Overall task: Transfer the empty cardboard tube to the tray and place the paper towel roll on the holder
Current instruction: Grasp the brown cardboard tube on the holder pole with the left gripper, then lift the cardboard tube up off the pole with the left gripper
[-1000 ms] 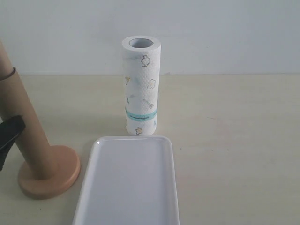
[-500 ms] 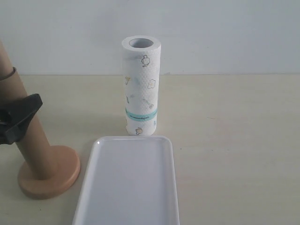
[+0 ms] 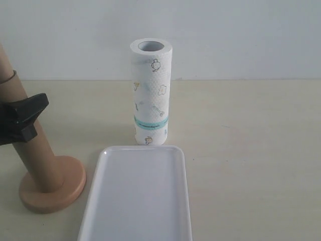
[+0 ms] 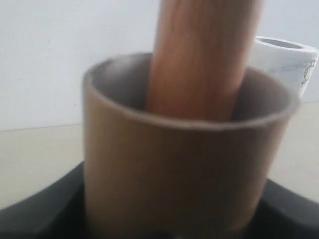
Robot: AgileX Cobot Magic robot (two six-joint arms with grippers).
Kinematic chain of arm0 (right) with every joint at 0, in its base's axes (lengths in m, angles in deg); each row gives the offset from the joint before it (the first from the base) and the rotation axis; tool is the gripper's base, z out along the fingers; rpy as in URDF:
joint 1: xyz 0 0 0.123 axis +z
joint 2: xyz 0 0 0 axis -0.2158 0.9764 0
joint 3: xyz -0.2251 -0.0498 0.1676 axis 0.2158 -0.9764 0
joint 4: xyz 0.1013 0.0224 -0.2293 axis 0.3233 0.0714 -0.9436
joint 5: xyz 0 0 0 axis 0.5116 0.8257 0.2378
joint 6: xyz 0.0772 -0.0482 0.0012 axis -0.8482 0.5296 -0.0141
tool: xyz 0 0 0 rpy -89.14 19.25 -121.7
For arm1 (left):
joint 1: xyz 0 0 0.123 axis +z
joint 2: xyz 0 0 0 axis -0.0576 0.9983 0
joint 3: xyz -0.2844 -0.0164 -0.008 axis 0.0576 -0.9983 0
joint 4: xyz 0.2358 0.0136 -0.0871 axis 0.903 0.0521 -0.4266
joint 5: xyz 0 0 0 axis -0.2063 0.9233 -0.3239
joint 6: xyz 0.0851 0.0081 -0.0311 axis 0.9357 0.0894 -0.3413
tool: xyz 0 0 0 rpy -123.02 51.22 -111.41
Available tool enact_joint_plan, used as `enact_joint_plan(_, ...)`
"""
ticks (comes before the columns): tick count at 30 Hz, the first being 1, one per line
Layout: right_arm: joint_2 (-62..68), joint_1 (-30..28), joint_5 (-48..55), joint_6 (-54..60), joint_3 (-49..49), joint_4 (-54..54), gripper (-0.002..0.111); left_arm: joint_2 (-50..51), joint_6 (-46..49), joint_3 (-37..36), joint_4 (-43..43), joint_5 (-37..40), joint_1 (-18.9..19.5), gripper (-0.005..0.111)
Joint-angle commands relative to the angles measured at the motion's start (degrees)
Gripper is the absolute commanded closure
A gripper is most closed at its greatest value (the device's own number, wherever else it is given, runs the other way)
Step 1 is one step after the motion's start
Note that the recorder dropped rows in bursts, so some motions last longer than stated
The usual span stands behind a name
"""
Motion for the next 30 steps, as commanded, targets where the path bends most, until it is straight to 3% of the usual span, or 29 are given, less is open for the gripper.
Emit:
enact_joint_plan(1, -0.2, -0.2, -0.3, 0.3, 0.0, 0.0, 0.109, 0.3, 0.1, 0.3, -0.8, 0.3, -0.1, 0.103)
enact_joint_plan(8, -0.2, -0.2, -0.3, 0.3, 0.0, 0.0, 0.109, 0.3, 0.1, 0.3, -0.8, -0.7, -0.1, 0.103)
enact_joint_plan(13, -0.2, -0.2, -0.3, 0.3, 0.0, 0.0, 0.109, -3.2, -1.1, 1.1, 0.0, -7.0, -0.1, 0.103)
enact_joint_plan(16, -0.2, -0.2, -0.2, 0.3, 0.0, 0.0, 0.109, -9.2, -6.9, 5.0, 6.7, -0.8, -0.1, 0.103)
enact_joint_plan(22, -0.2, -0.2, -0.2, 0.3, 0.0, 0.0, 0.109, -21.6, -22.4, 15.8, 14.6, 20.9, -0.1, 0.103)
enact_joint_plan(30, -0.2, -0.2, -0.2, 0.3, 0.0, 0.0, 0.109, -26.0, -30.5, 28.9, 21.7, 28.9, -0.1, 0.103)
